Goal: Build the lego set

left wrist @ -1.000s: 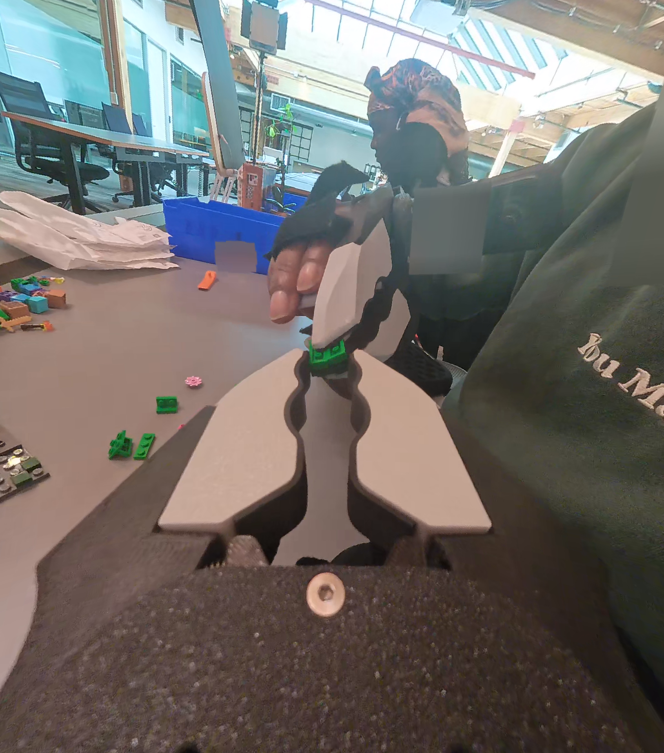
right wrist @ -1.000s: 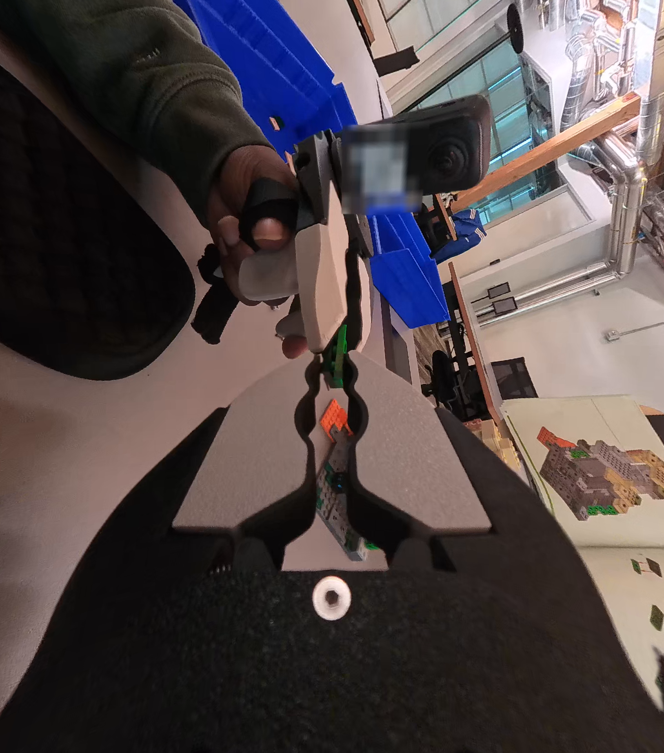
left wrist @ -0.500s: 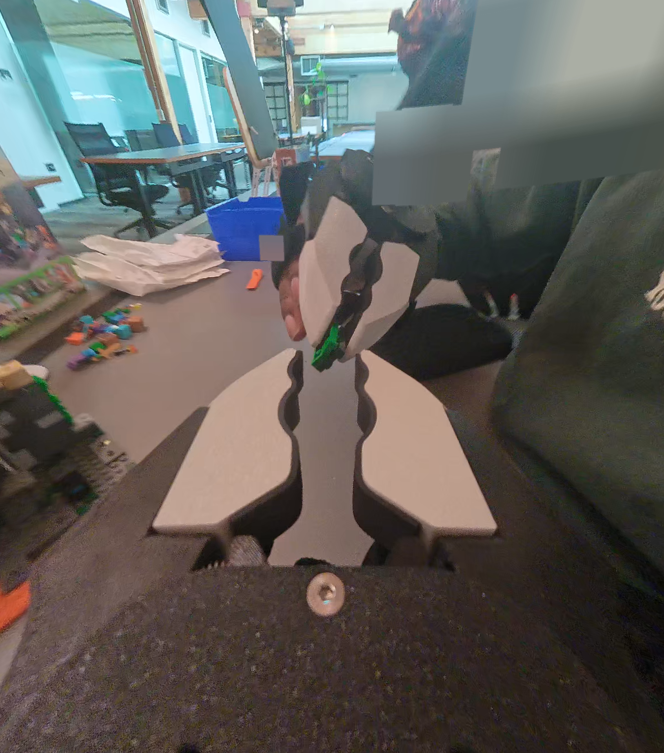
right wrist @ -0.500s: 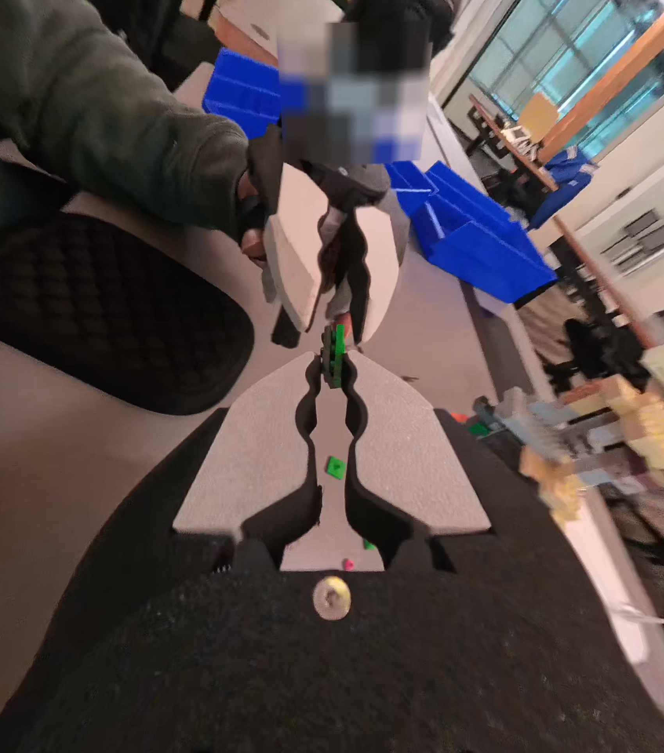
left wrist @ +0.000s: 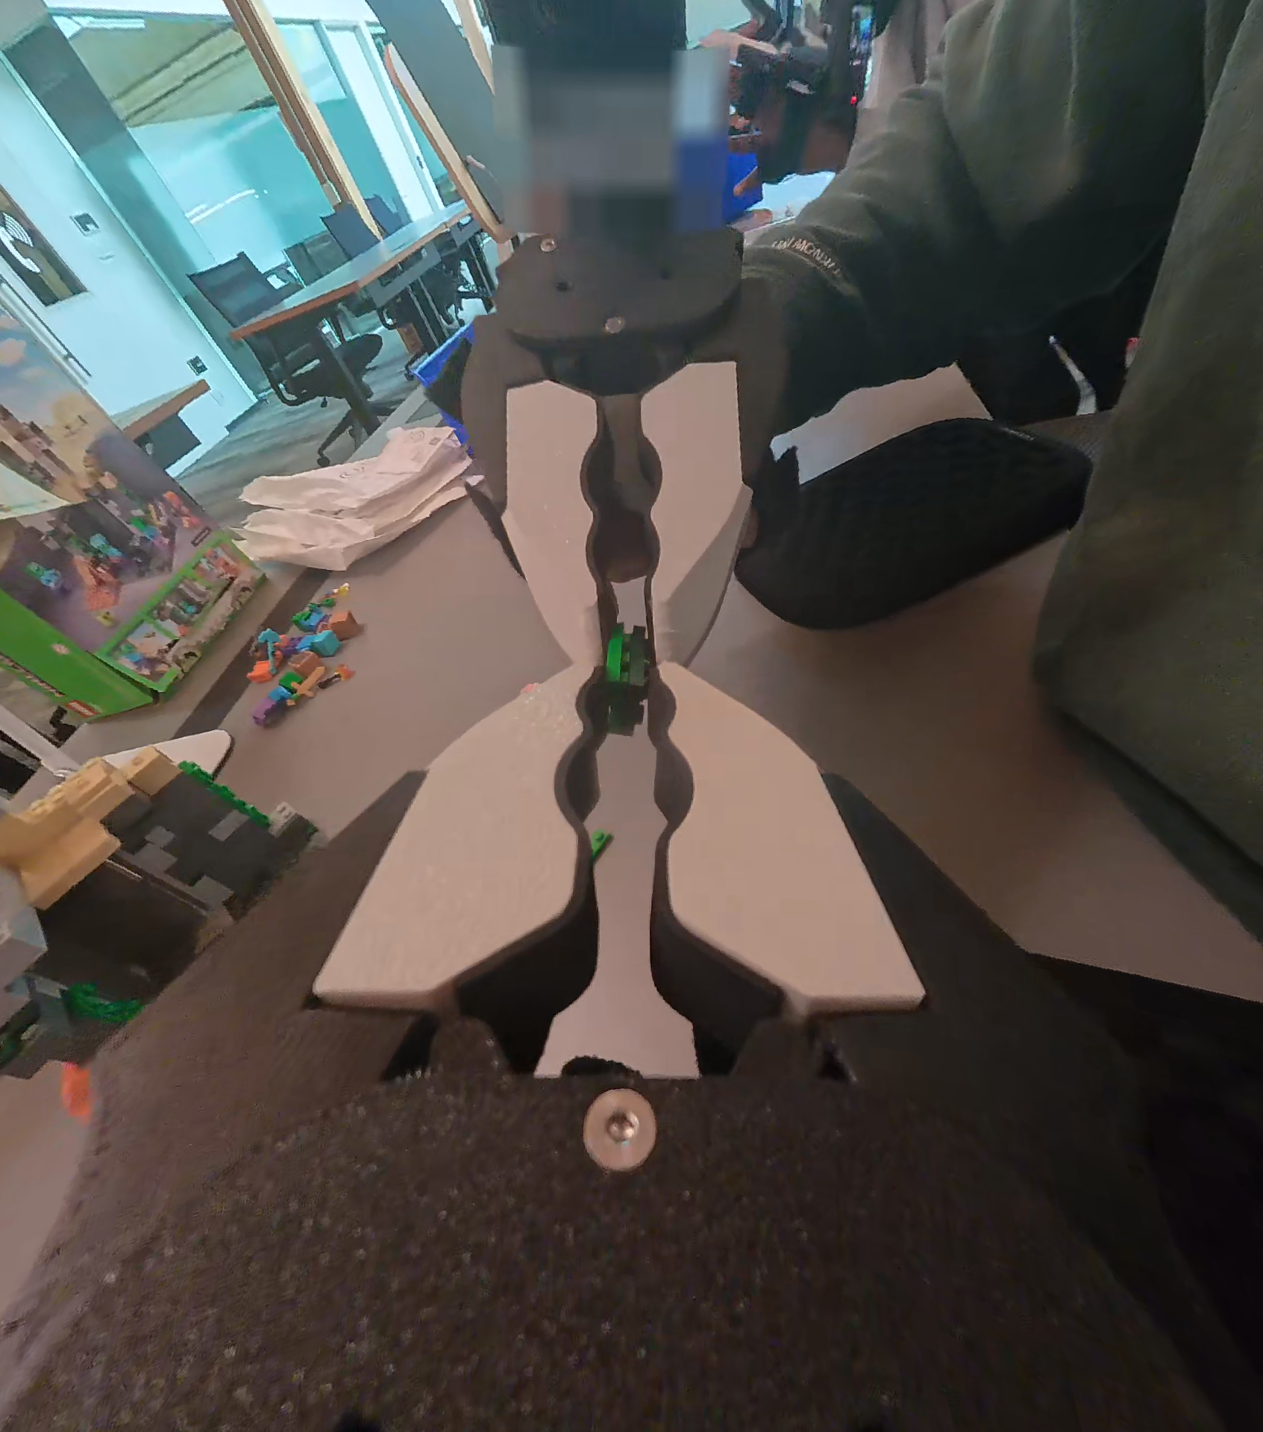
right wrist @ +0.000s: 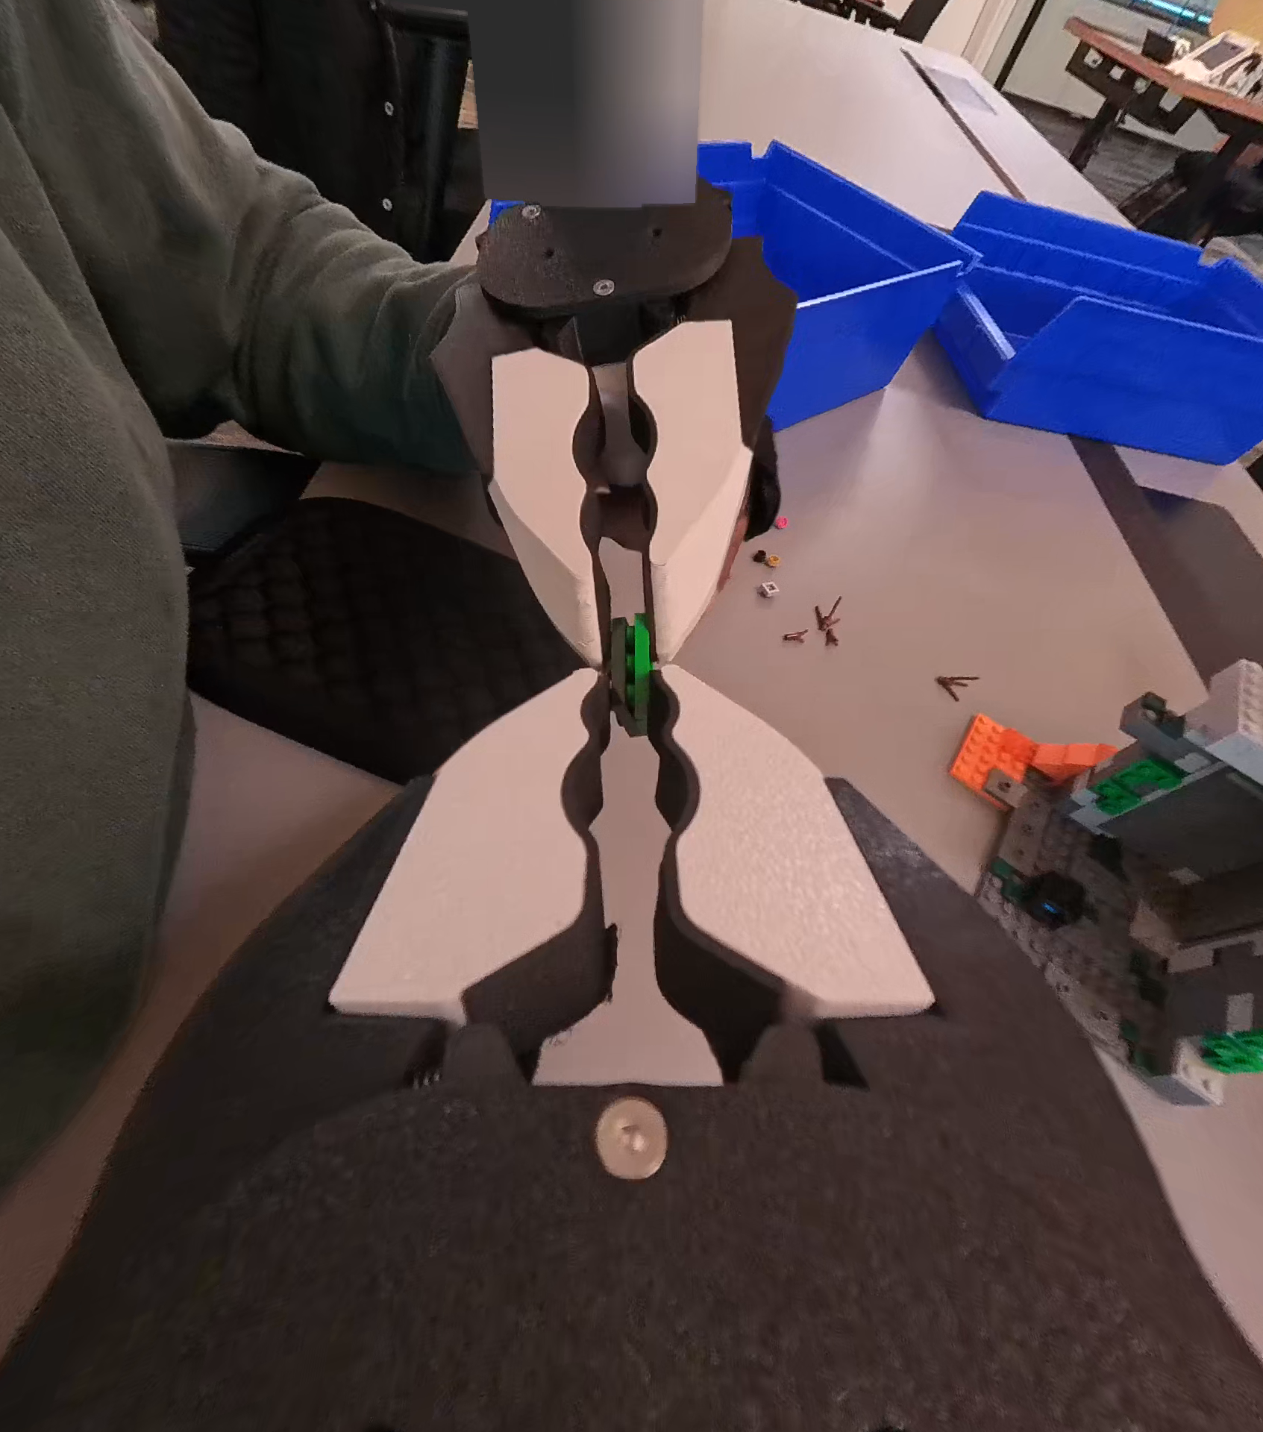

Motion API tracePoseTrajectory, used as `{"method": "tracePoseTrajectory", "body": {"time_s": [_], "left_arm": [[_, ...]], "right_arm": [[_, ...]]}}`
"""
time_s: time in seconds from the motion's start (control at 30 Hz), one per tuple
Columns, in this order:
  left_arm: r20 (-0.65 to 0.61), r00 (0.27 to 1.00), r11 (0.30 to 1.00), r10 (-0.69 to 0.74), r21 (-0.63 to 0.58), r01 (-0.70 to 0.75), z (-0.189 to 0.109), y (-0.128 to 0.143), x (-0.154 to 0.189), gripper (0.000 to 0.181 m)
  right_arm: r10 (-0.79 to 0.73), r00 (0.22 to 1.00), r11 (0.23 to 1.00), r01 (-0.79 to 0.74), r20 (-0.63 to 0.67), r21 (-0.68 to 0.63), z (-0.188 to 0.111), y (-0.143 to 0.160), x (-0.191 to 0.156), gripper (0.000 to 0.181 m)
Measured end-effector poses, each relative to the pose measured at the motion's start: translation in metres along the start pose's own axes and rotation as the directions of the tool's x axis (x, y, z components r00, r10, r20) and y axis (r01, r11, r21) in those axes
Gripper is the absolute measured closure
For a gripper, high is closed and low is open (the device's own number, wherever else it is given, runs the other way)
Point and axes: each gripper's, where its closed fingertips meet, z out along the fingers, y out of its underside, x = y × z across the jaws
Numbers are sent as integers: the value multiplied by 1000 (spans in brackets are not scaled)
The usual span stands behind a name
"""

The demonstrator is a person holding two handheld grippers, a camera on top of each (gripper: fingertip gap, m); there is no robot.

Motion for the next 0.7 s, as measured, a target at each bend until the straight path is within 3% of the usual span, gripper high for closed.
{"method": "tracePoseTrajectory", "body": {"time_s": [0.37, 0.53, 0.7], "left_arm": [[-70, 988, 990, -139, 8, 140, 8, 6, 5, 172], [-74, 984, 986, -165, -5, 165, 9, 10, 4, 172], [-84, 982, 985, -169, -25, 168, 11, 14, 6, 172]], "right_arm": [[74, 997, 997, -74, -4, 20, -3, 10, -3, 172], [-57, 994, 998, 58, -97, 4, -6, 9, 1, 170], [-107, 990, 994, 105, -91, -23, -6, 12, -1, 172]]}}
